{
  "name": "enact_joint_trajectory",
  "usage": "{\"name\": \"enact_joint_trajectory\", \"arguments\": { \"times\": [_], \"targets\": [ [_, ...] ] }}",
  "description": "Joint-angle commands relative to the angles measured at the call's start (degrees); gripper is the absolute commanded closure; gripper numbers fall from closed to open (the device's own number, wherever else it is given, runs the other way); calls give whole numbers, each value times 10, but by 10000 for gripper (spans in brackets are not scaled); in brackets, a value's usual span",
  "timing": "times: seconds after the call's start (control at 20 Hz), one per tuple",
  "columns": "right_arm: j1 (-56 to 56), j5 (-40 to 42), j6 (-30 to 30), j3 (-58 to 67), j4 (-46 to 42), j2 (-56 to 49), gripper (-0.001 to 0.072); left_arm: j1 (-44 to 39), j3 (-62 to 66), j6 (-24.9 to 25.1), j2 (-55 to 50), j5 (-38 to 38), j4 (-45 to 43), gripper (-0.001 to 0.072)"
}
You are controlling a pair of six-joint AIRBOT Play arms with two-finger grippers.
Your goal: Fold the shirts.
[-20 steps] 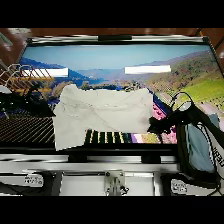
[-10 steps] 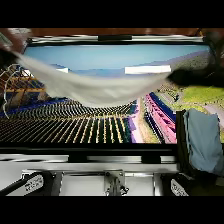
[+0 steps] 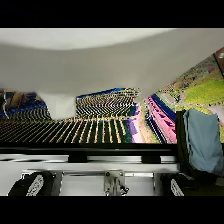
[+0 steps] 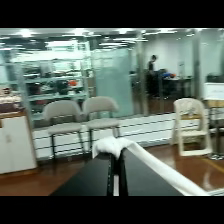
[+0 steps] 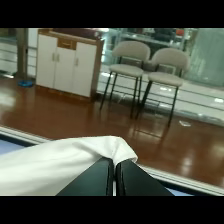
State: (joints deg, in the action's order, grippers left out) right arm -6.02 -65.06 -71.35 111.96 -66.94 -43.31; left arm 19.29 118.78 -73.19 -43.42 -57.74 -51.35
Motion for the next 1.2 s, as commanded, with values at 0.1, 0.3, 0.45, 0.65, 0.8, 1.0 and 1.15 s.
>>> {"name": "enact_joint_trajectory", "arguments": {
  "times": [0.1, 0.3, 0.45, 0.65, 0.8, 1.0, 1.15],
  "targets": [
    [0, -160, -37, 14, -71, 36, 644, 0, -2, -26, 27, -111, -59, 668],
    [0, -313, -72, 14, -77, -6, 644, 0, -65, -25, 20, -188, -59, 668],
    [2, -405, -131, 7, -72, -88, 644, 0, -155, -26, -5, -250, -59, 668],
    [2, -374, -131, -108, -53, -202, 644, 0, -316, -25, -77, -267, -56, 668],
    [2, -263, -130, -180, -20, -311, 645, -22, -382, -23, -183, -209, -56, 669],
    [2, -75, -130, -182, 99, -462, 645, -91, -361, 4, -341, -57, -56, 668],
    [2, 81, -90, -182, 186, -529, 645, -123, -329, 4, -424, 83, -54, 668]
  ]
}}
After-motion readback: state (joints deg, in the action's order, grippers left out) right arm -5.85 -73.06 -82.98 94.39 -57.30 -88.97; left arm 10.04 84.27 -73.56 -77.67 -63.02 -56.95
